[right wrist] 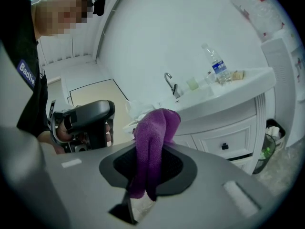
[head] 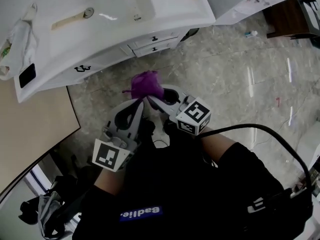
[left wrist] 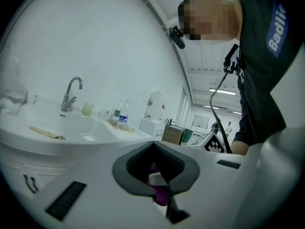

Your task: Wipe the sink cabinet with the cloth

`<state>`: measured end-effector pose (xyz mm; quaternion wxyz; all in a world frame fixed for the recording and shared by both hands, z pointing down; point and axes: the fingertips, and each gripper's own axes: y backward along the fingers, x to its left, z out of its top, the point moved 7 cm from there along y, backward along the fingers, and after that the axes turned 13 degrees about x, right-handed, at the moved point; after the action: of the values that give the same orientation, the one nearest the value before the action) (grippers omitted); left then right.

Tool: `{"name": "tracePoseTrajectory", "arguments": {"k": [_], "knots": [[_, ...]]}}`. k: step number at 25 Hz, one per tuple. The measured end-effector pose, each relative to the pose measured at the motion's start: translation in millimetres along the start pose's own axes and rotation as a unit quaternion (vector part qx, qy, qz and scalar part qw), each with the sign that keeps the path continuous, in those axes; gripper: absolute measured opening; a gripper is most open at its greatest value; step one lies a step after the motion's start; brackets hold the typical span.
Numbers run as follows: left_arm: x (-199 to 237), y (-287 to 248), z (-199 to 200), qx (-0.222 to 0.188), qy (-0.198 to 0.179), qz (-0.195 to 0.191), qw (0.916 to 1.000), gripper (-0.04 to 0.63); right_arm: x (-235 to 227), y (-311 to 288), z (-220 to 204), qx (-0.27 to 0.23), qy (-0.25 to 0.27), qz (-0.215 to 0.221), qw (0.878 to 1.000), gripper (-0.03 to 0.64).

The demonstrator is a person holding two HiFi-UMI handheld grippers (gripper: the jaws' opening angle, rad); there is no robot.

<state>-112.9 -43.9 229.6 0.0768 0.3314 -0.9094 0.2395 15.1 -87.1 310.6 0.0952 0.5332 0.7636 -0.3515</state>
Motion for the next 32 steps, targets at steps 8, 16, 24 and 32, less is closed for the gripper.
{"name": "tracePoseTrajectory", "arguments": {"k": [8, 16, 24, 32], "knots": [[48, -66, -81, 0.004, -0.014, -0.009, 0.9998, 0.005, -83, -62, -69, -0.013, 0.002, -0.007, 1.000, 0.077], [99, -139, -170, -0.037, -0.024, -0.024, 0.9988, 0.005, -179, -131, -142, -0.035, 0.007, -0.018, 0.999, 0.077], [147, -189, -261, -0.045, -0.042, -0.036, 0.9974, 0.005, -247, -203, -200, -0.040, 0.015, -0.015, 0.999, 0.077], [183, -199, -315, -0.057, -0.049, -0.027, 0.9968, 0.005, -294, -259, -217, -0.020, 0.028, -0.024, 0.999, 0.077]]}}
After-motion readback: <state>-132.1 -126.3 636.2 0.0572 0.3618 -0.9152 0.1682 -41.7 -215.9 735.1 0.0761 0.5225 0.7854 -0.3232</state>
